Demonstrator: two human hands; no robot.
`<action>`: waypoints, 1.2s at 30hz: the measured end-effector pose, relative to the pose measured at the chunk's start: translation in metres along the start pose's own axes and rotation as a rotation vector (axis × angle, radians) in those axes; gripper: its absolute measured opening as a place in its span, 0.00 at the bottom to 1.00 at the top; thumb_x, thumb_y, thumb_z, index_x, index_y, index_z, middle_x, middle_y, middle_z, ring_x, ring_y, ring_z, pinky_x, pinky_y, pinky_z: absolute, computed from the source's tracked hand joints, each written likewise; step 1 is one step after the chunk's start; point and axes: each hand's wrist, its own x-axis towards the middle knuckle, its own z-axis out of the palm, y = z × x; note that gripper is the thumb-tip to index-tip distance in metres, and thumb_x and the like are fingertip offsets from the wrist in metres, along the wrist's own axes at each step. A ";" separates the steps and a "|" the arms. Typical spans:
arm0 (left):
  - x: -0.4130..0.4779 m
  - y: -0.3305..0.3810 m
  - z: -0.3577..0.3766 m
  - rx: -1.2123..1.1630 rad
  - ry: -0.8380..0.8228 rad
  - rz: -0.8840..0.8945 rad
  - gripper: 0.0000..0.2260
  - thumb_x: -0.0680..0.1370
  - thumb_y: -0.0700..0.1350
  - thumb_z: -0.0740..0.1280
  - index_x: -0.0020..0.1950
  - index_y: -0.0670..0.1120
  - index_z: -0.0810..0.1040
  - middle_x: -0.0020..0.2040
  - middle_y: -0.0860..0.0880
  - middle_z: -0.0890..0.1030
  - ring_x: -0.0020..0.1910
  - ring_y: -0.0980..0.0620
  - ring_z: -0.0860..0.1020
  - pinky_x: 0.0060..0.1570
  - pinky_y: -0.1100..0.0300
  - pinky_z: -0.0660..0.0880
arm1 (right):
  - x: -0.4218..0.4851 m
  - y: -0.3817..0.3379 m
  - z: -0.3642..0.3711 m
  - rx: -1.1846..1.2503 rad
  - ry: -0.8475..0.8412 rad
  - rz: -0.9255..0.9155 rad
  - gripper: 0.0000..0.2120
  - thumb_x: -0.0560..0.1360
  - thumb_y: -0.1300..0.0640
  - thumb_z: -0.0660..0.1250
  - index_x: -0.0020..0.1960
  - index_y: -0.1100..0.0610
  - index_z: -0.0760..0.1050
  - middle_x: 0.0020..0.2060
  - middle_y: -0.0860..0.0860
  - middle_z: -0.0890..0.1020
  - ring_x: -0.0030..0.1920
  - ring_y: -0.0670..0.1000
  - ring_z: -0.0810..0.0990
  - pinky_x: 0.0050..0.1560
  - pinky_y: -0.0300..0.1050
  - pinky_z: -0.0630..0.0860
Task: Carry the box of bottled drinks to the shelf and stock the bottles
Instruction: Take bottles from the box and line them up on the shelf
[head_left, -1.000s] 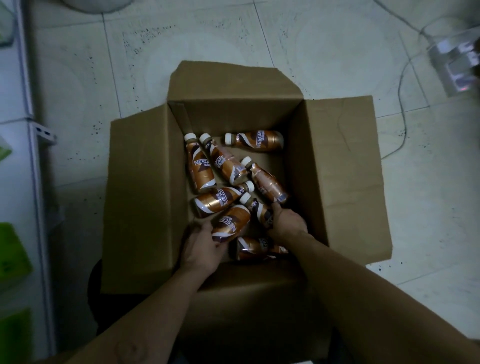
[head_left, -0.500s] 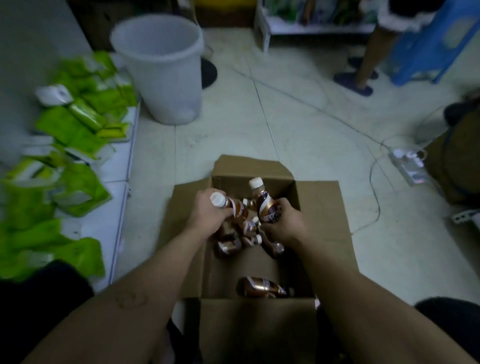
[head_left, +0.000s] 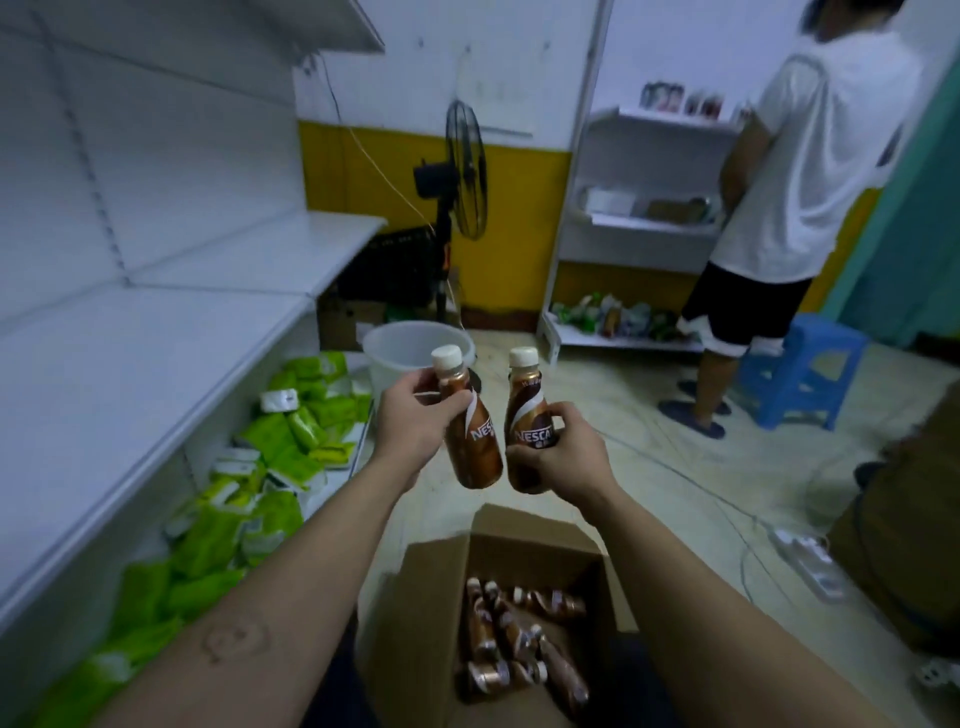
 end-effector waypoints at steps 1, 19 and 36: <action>0.003 0.011 -0.006 -0.019 0.015 0.021 0.14 0.68 0.44 0.76 0.53 0.51 0.80 0.47 0.52 0.84 0.48 0.53 0.82 0.49 0.52 0.79 | 0.001 -0.013 0.000 0.033 -0.005 -0.024 0.27 0.65 0.52 0.78 0.58 0.46 0.68 0.43 0.41 0.77 0.45 0.45 0.79 0.40 0.41 0.79; 0.008 0.125 -0.160 0.326 0.452 0.209 0.19 0.65 0.40 0.79 0.53 0.48 0.79 0.47 0.51 0.84 0.43 0.58 0.83 0.44 0.65 0.78 | 0.061 -0.157 0.108 0.503 -0.411 -0.397 0.25 0.62 0.58 0.81 0.54 0.52 0.73 0.41 0.47 0.82 0.34 0.35 0.80 0.23 0.30 0.72; -0.208 0.194 -0.364 0.770 1.148 0.035 0.20 0.60 0.47 0.82 0.46 0.55 0.76 0.44 0.56 0.81 0.42 0.56 0.81 0.44 0.58 0.80 | -0.114 -0.301 0.249 0.583 -1.106 -0.566 0.25 0.60 0.51 0.81 0.54 0.42 0.76 0.49 0.42 0.81 0.45 0.47 0.84 0.44 0.43 0.79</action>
